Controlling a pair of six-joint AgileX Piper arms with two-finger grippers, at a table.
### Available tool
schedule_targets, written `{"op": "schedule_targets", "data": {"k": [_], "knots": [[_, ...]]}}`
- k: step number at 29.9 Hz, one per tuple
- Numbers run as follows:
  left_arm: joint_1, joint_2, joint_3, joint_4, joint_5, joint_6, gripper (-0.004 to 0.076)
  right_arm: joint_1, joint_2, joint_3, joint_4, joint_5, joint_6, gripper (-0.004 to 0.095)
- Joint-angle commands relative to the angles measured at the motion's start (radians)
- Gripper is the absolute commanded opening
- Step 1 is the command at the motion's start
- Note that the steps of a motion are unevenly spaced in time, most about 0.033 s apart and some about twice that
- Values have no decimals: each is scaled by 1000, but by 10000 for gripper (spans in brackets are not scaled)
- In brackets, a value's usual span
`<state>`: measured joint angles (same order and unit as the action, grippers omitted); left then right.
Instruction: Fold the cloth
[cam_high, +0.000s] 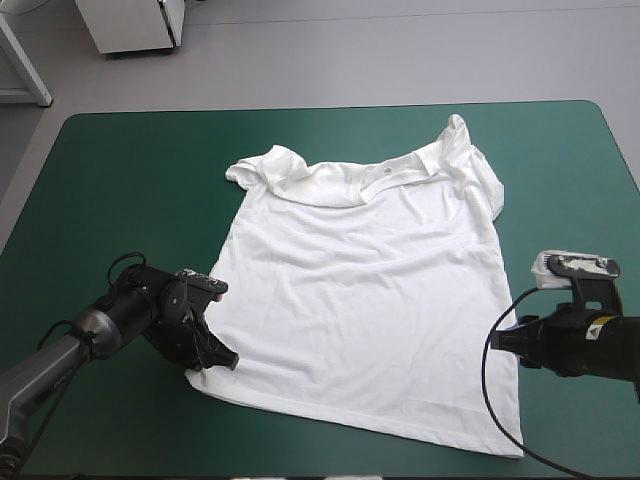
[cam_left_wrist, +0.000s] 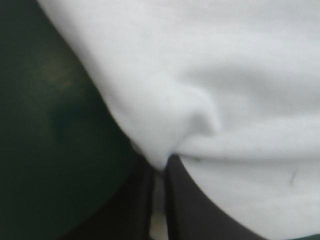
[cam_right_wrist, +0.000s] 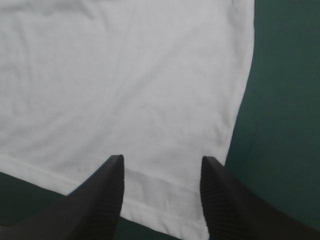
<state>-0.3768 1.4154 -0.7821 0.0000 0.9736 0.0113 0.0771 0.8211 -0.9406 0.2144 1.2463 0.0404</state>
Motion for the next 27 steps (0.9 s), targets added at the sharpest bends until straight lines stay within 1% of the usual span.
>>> {"op": "schedule_targets", "data": {"k": [1,6,13,21,24,27], "knots": [[-2,8,3,37,-52,-3,-9,2,-4,81,-3,-28,-19,522],[-2,8,3,27,-54,-3,-9,2,-4,253,-9,-37,-30,522],[-2,8,3,27,-56,-3,-9,2,-4,388,9,-109,-40,521],[-2,8,3,25,-61,-3,-9,2,-4,437,23,-148,-4,521],[-2,8,3,23,-65,-3,-9,2,5,439,4,-148,38,520],[-2,8,3,20,-65,-3,-9,2,28,452,-3,-158,82,499]]}}
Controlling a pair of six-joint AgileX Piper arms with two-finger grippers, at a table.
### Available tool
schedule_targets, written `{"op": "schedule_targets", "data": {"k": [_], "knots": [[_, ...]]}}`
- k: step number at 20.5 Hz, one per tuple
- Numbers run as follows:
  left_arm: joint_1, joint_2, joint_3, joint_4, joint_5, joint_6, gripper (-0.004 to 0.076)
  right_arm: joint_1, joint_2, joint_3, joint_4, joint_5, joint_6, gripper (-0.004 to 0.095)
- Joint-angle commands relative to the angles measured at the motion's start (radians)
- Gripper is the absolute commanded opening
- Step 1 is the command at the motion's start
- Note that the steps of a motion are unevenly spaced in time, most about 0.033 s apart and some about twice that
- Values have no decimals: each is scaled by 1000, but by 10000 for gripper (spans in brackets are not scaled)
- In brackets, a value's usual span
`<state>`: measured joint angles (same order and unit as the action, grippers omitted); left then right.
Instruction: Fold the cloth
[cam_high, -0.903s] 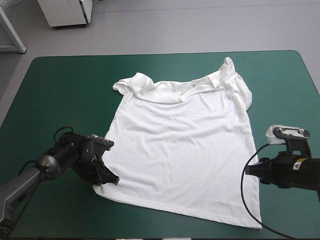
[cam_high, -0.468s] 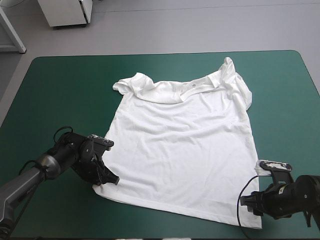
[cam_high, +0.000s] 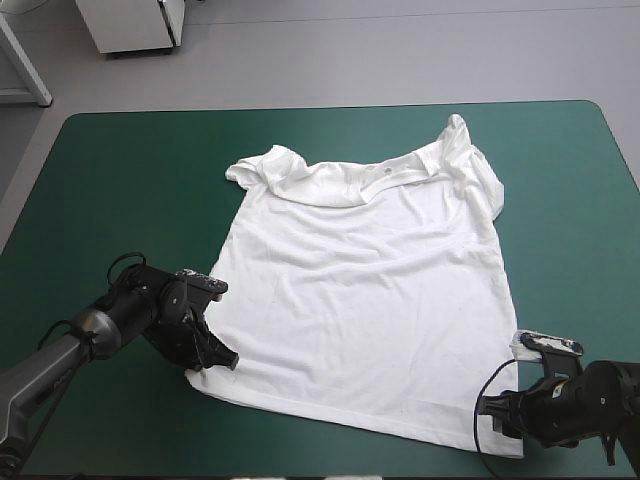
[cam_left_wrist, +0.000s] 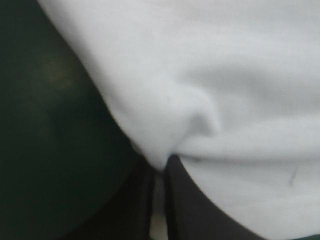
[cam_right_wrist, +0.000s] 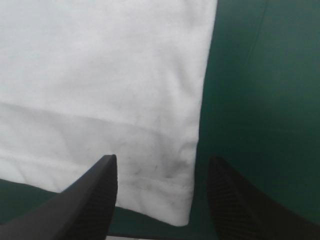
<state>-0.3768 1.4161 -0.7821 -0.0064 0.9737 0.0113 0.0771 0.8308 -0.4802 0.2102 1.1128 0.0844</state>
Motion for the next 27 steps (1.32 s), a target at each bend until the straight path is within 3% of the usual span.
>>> {"op": "schedule_targets", "data": {"k": [1,6,8,12,18,22,27], "knots": [[-2,7,3,27,-65,-3,-9,2,28,-1,10,-29,54,491],[-2,7,3,22,-65,-3,-9,2,119,18,2,-43,122,481],[-2,7,0,22,-65,-3,-9,2,177,24,11,-42,124,376],[-2,7,-1,20,-67,-3,-9,68,249,28,31,-53,128,-16],[-2,3,-42,24,-46,-3,-9,79,243,-78,-6,-7,144,-19],[-2,2,-275,33,95,41,-9,79,234,-378,-113,89,149,-19],[-2,-6,-571,34,233,76,-9,79,228,-701,-125,101,121,-19]]}}
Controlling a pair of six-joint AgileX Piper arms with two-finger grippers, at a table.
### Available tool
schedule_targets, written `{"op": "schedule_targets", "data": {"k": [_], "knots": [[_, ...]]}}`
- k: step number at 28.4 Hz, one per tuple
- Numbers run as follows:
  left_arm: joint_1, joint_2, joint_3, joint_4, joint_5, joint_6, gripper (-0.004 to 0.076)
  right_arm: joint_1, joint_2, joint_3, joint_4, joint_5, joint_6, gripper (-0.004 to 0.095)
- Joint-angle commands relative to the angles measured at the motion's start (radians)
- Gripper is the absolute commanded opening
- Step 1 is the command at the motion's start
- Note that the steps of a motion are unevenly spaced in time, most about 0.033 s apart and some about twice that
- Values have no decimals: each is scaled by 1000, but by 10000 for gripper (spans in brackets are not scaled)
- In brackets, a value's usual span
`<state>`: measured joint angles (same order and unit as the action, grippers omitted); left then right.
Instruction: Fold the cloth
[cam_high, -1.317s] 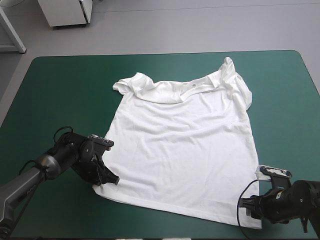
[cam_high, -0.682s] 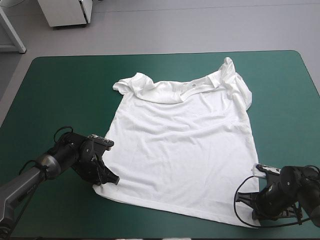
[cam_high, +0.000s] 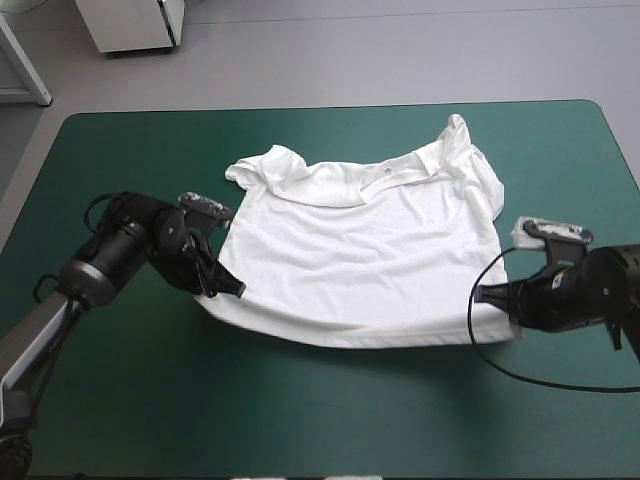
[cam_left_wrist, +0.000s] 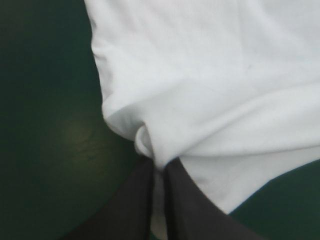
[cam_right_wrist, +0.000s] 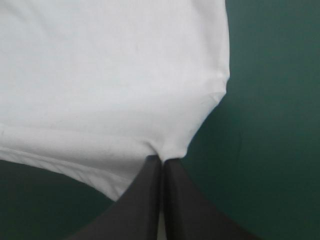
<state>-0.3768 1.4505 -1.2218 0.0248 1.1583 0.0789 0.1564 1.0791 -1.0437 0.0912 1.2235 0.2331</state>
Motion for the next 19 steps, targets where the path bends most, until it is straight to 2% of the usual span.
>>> {"op": "schedule_targets", "data": {"k": [1,9,14,19], "knots": [[-2,-42,-234,-5,83,9,-9,0,-20,-226,-6,-23,-46,-19],[-2,-38,-716,-60,67,9,-9,0,-9,-593,1,-121,-125,-19],[-2,-36,-934,-65,51,12,-9,0,47,-798,3,-123,-195,-19],[-2,-36,-1089,-126,15,93,-9,0,106,-1005,50,-169,-270,-19]]}}
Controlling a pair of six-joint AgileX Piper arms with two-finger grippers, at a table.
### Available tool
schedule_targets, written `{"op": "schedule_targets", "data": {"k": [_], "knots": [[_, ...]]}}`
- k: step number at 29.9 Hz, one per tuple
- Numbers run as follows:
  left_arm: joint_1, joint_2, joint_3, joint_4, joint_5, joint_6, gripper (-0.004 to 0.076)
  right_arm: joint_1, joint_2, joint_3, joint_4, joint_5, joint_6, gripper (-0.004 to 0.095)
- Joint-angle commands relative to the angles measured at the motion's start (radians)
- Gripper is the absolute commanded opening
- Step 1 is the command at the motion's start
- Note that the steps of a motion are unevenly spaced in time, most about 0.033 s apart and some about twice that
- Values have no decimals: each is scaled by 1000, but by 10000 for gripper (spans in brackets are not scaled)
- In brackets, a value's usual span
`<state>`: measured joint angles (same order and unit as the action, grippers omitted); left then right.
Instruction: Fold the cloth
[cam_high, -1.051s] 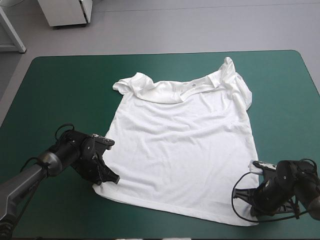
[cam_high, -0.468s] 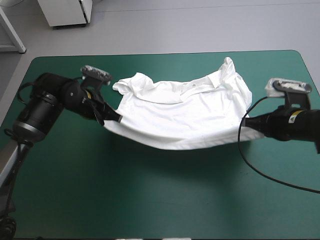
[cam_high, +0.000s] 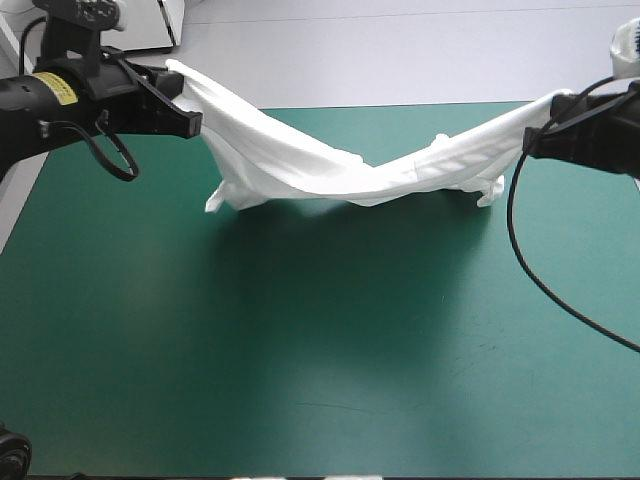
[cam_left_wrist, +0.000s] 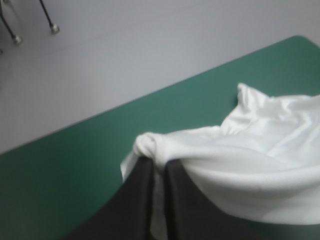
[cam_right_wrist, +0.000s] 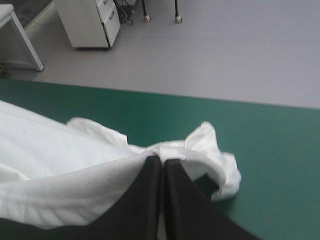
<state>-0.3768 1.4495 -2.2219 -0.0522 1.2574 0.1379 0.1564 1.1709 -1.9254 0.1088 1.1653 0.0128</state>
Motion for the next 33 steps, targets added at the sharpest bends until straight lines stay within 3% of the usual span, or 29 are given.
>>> {"op": "schedule_targets", "data": {"k": [1,8,16,20,29,33], "knots": [[-2,-35,-123,-67,-99,44,-9,0,26,-169,46,-128,-64,-19],[-2,-35,-290,-138,-201,95,-9,0,108,-479,152,-202,-191,-19],[-2,-37,-405,-173,-439,132,-9,0,197,-766,164,-278,-229,-19],[-2,-35,-409,-191,-471,137,-9,0,216,-791,183,-344,-231,-19],[-2,103,-406,-71,-483,123,-9,0,394,-788,79,-326,-183,-19],[-2,186,-406,99,-579,51,-9,0,490,-788,54,-400,-181,-19]]}}
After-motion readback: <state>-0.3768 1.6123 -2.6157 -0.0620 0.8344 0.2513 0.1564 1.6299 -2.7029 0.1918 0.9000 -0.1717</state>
